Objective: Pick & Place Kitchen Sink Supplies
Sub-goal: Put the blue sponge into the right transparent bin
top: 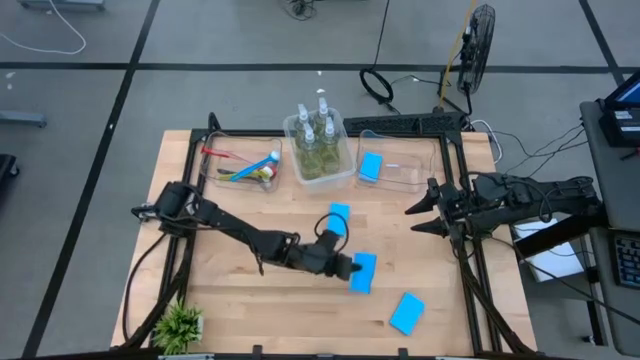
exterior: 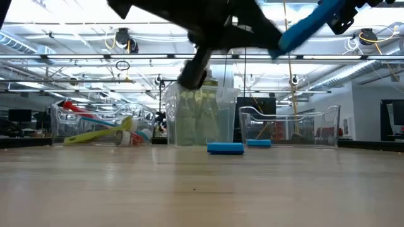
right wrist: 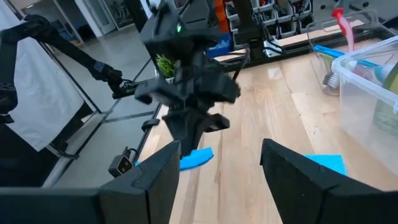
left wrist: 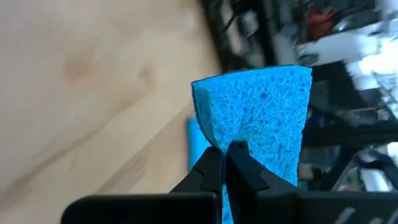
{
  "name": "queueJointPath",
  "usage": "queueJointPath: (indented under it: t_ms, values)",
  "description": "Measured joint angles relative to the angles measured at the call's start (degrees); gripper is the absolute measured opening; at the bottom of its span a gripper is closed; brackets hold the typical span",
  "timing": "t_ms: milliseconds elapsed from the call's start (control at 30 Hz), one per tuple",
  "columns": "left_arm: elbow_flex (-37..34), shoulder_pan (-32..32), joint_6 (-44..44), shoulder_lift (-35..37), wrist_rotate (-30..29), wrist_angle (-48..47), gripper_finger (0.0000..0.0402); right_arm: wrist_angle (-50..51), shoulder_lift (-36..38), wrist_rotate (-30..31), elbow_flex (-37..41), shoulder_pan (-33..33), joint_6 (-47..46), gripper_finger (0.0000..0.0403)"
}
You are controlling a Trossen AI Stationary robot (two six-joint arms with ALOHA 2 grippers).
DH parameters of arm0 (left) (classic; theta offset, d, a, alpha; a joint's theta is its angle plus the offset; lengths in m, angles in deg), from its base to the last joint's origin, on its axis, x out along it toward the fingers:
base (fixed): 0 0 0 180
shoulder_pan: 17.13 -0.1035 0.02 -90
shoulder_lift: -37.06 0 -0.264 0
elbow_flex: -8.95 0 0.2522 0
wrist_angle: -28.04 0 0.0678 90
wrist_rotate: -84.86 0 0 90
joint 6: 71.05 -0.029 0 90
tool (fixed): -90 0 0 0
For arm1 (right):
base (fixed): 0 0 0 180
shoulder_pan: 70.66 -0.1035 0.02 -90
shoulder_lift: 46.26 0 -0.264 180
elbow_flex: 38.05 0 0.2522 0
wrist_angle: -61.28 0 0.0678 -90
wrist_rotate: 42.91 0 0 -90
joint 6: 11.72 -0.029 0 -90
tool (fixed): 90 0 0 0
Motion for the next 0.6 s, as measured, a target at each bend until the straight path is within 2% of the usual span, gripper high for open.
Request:
queueJointPath:
  t_ms: [267,467,600]
  values:
    - [6.64,-3.54,-12.45,0.94,-4.39,-1.08,0.0002,-4.57,-2.43,-0.02,0.01,-0.02,-7.09,0.0210]
    - [14.21,-6.10,-22.11,0.98,-11.19,-12.22,0.0002,-7.31,-5.81,0.38,0.01,-0.02,-8.98,0.0210]
    - [18.04,-7.03,-26.24,1.00,-14.36,-17.18,0.0002,-7.32,-6.71,5.44,0.01,-0.02,-8.93,0.0210]
